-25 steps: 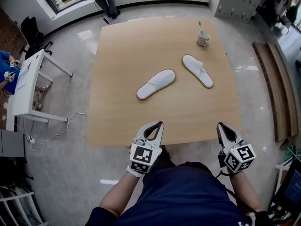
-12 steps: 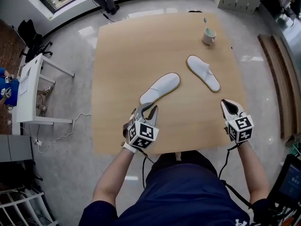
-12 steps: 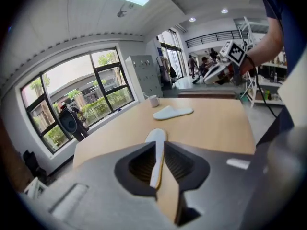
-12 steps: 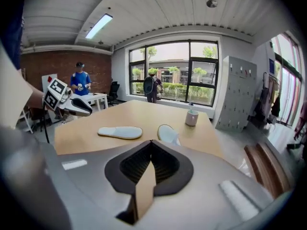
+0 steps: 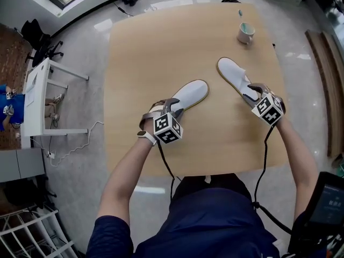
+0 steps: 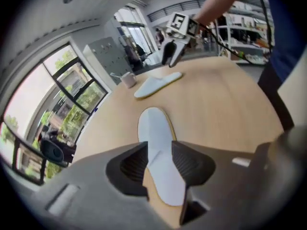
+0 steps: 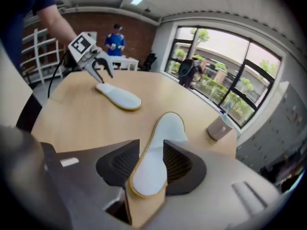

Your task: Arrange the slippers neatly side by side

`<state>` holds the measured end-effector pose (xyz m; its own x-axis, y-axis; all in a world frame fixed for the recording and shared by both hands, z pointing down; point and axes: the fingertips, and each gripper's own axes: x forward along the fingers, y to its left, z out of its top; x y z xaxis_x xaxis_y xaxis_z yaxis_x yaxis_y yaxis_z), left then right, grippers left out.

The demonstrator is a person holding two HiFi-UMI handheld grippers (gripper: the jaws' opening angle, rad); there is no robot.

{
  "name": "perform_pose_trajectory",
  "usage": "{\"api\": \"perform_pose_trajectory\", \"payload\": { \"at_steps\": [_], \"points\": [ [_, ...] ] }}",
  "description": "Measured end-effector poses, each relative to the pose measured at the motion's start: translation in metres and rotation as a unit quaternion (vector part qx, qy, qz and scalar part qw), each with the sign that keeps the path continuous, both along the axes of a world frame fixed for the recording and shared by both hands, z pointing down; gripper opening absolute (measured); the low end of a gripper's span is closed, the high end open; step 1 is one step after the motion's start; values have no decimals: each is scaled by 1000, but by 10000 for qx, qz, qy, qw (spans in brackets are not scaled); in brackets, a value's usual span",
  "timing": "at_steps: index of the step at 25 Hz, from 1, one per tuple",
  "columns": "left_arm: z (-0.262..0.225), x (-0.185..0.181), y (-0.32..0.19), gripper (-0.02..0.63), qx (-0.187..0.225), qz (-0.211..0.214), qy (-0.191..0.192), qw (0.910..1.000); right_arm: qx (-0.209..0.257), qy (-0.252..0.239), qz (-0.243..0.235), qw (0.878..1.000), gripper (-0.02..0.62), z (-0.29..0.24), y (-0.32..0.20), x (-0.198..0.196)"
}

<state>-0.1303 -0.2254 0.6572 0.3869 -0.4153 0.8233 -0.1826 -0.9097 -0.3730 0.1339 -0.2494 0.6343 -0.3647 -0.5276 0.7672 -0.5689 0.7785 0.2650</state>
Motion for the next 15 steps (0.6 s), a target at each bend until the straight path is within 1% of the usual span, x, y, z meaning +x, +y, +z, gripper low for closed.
{"api": "perform_pose_trajectory", "payload": {
  "at_steps": [2,6,8,9,10,12,13,15],
  "points": [
    [8,-1,-4,156,6,411,-315,9987,-231,311,-365,9986,160,15,-5,7],
    [31,-13,-7,157,-270,1008,-712,9920,-642,512,-746,9938,163,40,-14,15],
    [40,-24,-4,161,-426,1236,-868,9876,-816,700,-1018,9890,172,54,-11,19],
    [44,-29,-2,164,-499,1286,-916,9862,-897,775,-1121,9866,172,61,-8,21],
    [47,-34,-2,166,-563,1284,-949,9856,-963,815,-1178,9850,172,66,-6,23],
    [52,-42,-2,165,-687,1115,-924,9871,-1050,750,-1136,9851,150,72,-3,23],
    [54,-44,0,152,-763,960,-852,9888,-1071,679,-1071,9861,127,74,0,22],
    [57,-45,5,100,-907,598,-650,9920,-1068,533,-925,9885,84,75,6,20]
  ]
}}
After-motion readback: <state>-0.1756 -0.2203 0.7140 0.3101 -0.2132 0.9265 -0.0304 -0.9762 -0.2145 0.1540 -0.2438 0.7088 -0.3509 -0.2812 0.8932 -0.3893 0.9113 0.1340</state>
